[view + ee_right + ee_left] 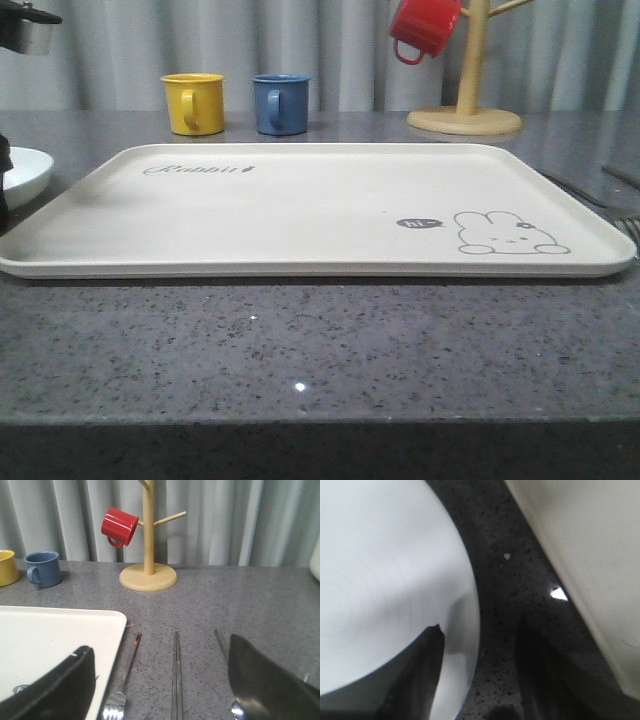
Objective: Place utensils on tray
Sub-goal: 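Lower the left gripper to the white plate rim and grasp it, then carry the white plate onto the tray and release it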
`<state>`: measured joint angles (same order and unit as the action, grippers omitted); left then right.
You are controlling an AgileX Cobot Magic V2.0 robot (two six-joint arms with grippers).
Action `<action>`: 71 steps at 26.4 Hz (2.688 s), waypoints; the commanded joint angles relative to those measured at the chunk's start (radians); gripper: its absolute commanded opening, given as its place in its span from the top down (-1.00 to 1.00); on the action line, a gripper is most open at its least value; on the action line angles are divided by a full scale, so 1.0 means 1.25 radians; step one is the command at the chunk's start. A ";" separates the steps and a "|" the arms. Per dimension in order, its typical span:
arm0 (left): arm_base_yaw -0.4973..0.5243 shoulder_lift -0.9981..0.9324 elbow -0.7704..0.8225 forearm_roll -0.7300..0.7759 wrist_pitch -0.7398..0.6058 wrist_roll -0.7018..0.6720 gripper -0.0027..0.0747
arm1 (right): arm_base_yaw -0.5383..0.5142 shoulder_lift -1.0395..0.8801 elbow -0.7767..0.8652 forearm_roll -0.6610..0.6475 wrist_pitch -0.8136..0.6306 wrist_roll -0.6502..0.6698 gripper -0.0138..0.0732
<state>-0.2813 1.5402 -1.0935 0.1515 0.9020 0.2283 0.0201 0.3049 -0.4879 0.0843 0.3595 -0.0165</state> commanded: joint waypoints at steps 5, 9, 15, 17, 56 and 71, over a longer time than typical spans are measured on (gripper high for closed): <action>-0.005 -0.018 -0.018 0.007 -0.002 -0.001 0.95 | -0.004 0.012 -0.029 0.000 -0.058 -0.006 -0.64; -0.005 -0.018 -0.019 0.007 -0.002 -0.001 0.98 | -0.004 0.012 -0.029 0.000 -0.058 -0.006 -0.64; -0.005 -0.089 -0.044 0.007 -0.004 -0.002 0.98 | -0.004 0.012 -0.029 0.000 -0.058 -0.006 -0.64; -0.005 -0.124 -0.070 0.007 -0.004 -0.003 0.98 | -0.004 0.012 -0.029 0.000 -0.058 -0.006 -0.64; -0.415 0.120 -0.257 -0.038 0.055 -0.003 0.97 | -0.004 0.012 -0.029 0.000 -0.058 -0.006 -0.64; -0.329 -0.009 -0.260 -0.053 0.073 -0.030 0.38 | -0.004 0.012 -0.029 0.000 -0.058 -0.006 -0.64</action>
<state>-0.7467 1.6174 -1.3869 0.0815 1.0126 0.2115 0.0201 0.3049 -0.4879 0.0843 0.3632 -0.0165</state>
